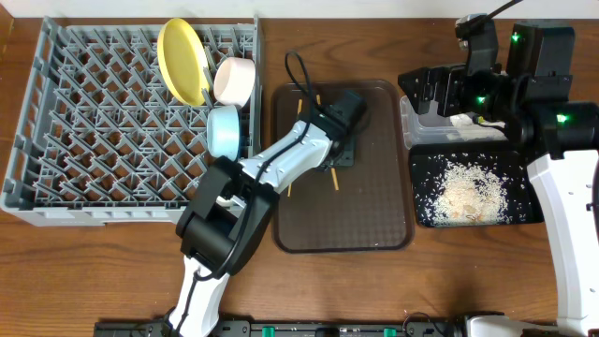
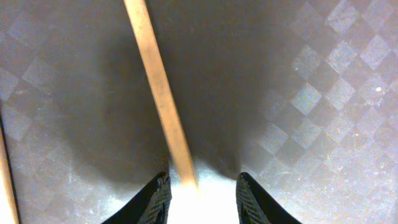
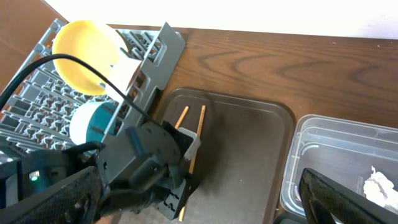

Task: Sort waste into correct bins and load items into the dishwasher
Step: 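Close the left gripper on one chopstick and lift it, then carry the chopstick to the dish rack and insert it upright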

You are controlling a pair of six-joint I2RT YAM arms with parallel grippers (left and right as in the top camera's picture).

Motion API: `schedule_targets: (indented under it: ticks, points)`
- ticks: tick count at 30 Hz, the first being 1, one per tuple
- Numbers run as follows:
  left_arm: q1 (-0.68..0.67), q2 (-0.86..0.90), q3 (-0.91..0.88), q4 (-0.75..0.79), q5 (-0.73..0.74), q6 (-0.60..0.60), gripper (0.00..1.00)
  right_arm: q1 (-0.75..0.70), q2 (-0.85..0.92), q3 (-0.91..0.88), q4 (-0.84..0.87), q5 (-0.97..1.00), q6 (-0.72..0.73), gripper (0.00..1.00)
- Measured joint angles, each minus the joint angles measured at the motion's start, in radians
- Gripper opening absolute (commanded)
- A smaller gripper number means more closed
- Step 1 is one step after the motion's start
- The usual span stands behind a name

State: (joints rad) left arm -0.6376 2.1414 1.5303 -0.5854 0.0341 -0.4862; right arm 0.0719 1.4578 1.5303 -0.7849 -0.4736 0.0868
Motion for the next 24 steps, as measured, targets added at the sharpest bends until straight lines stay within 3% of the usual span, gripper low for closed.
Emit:
schedule_targets:
  ticks: [8, 14, 20, 24]
  points:
    - [0.001, 0.008, -0.001, -0.001, -0.052, 0.008, 0.08, 0.0, 0.0, 0.0, 0.0, 0.0, 0.0, 0.99]
    - [0.0, 0.008, 0.005, -0.039, -0.068, -0.011, 0.07, 0.0, 0.0, 0.0, 0.0, 0.0, 0.0, 0.99]
    - [-0.001, 0.008, 0.101, -0.315, -0.068, -0.037, 0.07, 0.0, 0.0, 0.0, 0.0, 0.0, 0.0, 0.99]
    - [-0.001, -0.015, 0.17, -0.418, -0.061, -0.033, 0.07, 0.0, 0.0, 0.0, 0.0, 0.0, 0.0, 0.99]
